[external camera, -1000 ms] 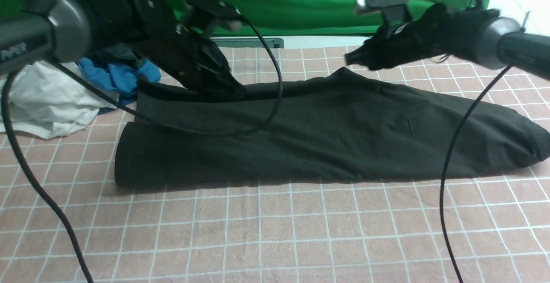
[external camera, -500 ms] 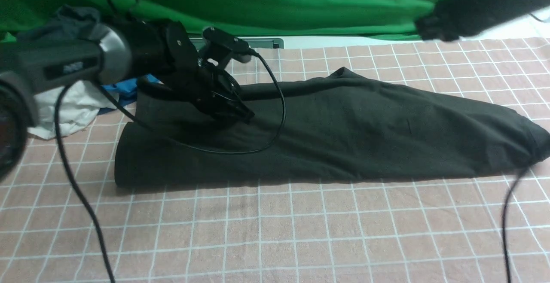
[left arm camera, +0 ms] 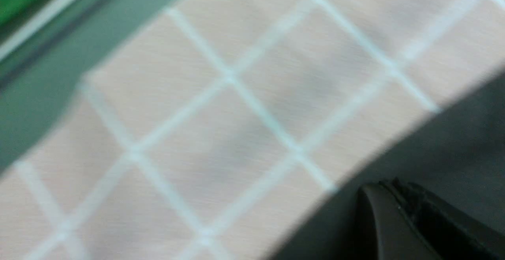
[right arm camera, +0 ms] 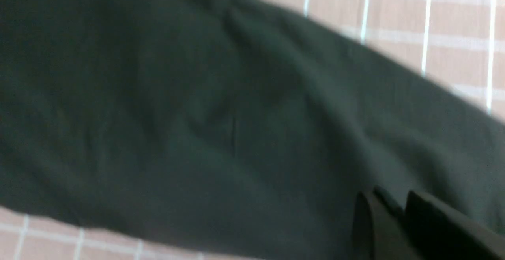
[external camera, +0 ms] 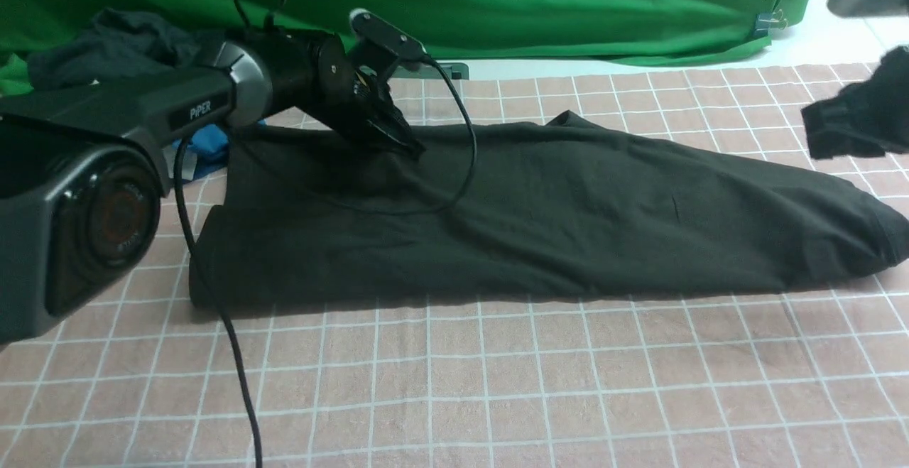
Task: Fold a long-sleeved shirt over a pink coffee tablecloth.
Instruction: 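Pull the folded dark garment lengthwise by its ends to straighten it flat on the table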
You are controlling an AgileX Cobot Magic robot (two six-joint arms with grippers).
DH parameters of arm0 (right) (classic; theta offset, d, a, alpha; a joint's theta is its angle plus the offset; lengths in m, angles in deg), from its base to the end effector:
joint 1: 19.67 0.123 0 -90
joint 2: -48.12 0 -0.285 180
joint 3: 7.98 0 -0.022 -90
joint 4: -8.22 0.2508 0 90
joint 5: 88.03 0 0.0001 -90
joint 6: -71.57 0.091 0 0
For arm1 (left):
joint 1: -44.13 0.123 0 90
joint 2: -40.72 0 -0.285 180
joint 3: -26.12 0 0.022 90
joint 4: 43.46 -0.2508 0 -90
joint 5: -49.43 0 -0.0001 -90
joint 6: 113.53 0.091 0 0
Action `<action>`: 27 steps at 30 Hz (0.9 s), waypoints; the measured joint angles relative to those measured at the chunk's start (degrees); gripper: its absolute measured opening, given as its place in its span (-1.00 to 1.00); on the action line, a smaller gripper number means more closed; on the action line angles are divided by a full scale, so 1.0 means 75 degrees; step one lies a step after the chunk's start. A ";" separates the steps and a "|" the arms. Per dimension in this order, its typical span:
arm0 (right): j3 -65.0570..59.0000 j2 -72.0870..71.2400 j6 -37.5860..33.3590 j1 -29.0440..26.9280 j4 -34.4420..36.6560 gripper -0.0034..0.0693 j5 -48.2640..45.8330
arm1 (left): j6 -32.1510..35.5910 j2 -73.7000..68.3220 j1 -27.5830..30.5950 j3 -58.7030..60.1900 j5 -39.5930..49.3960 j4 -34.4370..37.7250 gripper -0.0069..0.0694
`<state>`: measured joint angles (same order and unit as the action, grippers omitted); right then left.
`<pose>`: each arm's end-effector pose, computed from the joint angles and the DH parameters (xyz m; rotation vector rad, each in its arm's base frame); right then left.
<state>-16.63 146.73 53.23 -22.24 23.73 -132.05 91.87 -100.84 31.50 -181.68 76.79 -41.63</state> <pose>0.3334 0.0020 0.2737 -0.1667 2.5984 0.1850 0.5058 -0.1147 0.1484 0.7757 2.3385 0.0665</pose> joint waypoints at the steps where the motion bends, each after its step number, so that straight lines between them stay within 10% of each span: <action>1: 0.0000 -0.0009 0.0080 -0.0156 -0.0144 -0.51 -0.0020 | -0.0386 -0.0040 0.0148 -0.0276 0.0231 -0.0325 -0.77; 8: 0.0000 0.0537 0.0254 -0.0724 -0.0333 -0.15 0.0289 | -0.0175 0.0780 0.0662 -0.0879 0.1811 0.0469 -0.77; 27: 0.0083 0.2659 0.1084 -0.1244 -0.1312 -0.31 0.0265 | 0.0405 0.4495 0.0472 0.3516 0.1255 0.1686 -0.77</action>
<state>-16.01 166.68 61.36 -31.57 13.89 -130.07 94.91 -67.13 35.03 -155.30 86.21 -28.99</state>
